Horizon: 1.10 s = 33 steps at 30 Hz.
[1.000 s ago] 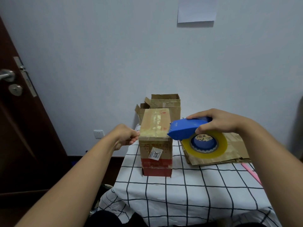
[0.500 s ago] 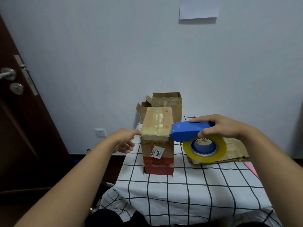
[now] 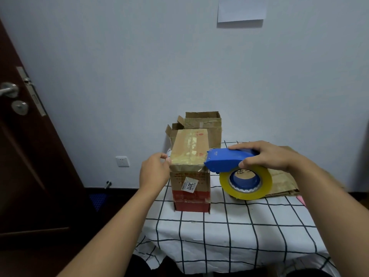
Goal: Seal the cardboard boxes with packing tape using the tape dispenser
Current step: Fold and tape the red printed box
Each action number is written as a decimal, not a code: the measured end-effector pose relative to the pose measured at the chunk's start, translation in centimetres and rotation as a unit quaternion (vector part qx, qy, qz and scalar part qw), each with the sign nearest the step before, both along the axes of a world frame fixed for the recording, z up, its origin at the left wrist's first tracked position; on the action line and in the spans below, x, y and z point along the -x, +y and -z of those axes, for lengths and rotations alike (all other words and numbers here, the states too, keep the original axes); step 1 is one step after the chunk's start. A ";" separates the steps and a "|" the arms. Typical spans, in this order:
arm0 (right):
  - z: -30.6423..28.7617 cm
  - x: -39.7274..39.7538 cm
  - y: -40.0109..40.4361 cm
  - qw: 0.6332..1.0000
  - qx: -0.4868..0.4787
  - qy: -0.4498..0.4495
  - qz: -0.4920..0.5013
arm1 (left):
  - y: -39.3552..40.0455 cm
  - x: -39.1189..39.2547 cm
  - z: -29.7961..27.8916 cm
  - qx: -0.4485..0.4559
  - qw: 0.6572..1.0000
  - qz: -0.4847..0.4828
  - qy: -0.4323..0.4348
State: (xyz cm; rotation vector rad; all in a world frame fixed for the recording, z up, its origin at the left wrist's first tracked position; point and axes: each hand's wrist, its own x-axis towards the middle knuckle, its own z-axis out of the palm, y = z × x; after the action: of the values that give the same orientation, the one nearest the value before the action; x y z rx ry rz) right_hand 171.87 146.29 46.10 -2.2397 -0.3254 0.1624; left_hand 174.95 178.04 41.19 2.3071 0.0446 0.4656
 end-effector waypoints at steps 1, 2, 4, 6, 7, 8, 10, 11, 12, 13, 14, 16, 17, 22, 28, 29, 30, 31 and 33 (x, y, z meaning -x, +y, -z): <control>0.0 0.1 -0.1 1.000 -0.003 0.000 0.000 | -0.1 0.1 -0.1 -0.029 1.000 0.001 0.006; 0.1 0.1 -0.1 1.000 -0.006 0.000 0.000 | -0.4 0.4 -0.3 -0.084 0.996 -0.001 0.008; 0.2 0.1 -0.2 1.000 -0.007 -0.001 0.000 | -1.3 0.9 -0.2 -0.200 0.979 0.010 -0.028; 0.3 0.1 -0.1 1.000 -0.006 -0.001 -0.001 | -2.6 1.5 0.1 -0.248 0.961 0.083 -0.085; 0.3 0.1 0.0 1.000 -0.004 -0.001 -0.001 | -3.2 1.4 0.3 -0.269 0.948 0.139 -0.096; 0.4 0.0 0.0 1.000 -0.001 -0.001 0.000 | -3.7 1.3 0.6 -0.297 0.932 0.185 -0.094; 0.4 -0.1 0.0 1.000 0.002 -0.001 0.000 | -4.4 1.0 1.3 -0.351 0.908 0.217 -0.071; 0.5 -0.2 0.0 1.000 0.004 -0.002 0.000 | -4.5 0.8 1.6 -0.361 0.906 0.209 -0.069; 0.6 -0.3 0.0 1.000 0.006 -0.006 0.001 | -4.5 0.6 1.9 -0.362 0.908 0.197 -0.077; 0.7 -0.4 -0.2 1.000 0.008 -0.010 0.003 | -4.6 0.5 2.1 -0.361 0.909 0.187 -0.090; 0.9 -0.5 -0.3 1.000 0.011 -0.013 0.006 | -4.8 0.5 2.2 -0.362 0.908 0.183 -0.106; 1.2 -0.5 -0.5 1.000 0.013 -0.019 0.008 | -5.1 0.5 2.3 -0.356 0.905 0.183 -0.143; 1.3 -0.5 -0.6 1.000 0.010 -0.022 0.006 | -5.2 0.5 2.3 -0.350 0.905 0.187 -0.157; 1.6 -0.3 -1.0 1.000 -0.003 -0.026 -0.001 | -5.0 0.0 2.5 -0.352 0.899 0.211 -0.153; 1.3 -0.1 -1.5 0.999 -0.022 -0.025 -0.006 | -4.7 0.1 1.9 -0.352 0.894 0.192 -0.201; 1.3 0.0 -1.9 0.999 -0.019 -0.026 -0.005 | -4.5 0.1 1.9 -0.353 0.893 0.188 -0.205; 1.3 0.1 -2.3 0.999 -0.014 -0.029 -0.003 | -4.3 0.0 1.9 -0.352 0.893 0.185 -0.209; 1.4 0.2 -2.8 0.999 -0.008 -0.031 -0.002 | -4.1 0.0 1.8 -0.354 0.893 0.182 -0.209; 1.5 0.6 -3.7 1.000 0.009 -0.030 -0.003 | -4.3 0.1 1.7 -0.364 0.889 0.181 -0.210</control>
State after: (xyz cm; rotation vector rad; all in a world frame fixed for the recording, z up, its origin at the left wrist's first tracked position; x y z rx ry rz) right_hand 171.30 142.57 44.65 -2.2640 -0.3642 0.1008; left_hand 174.87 173.76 39.47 2.7715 -0.9006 0.8808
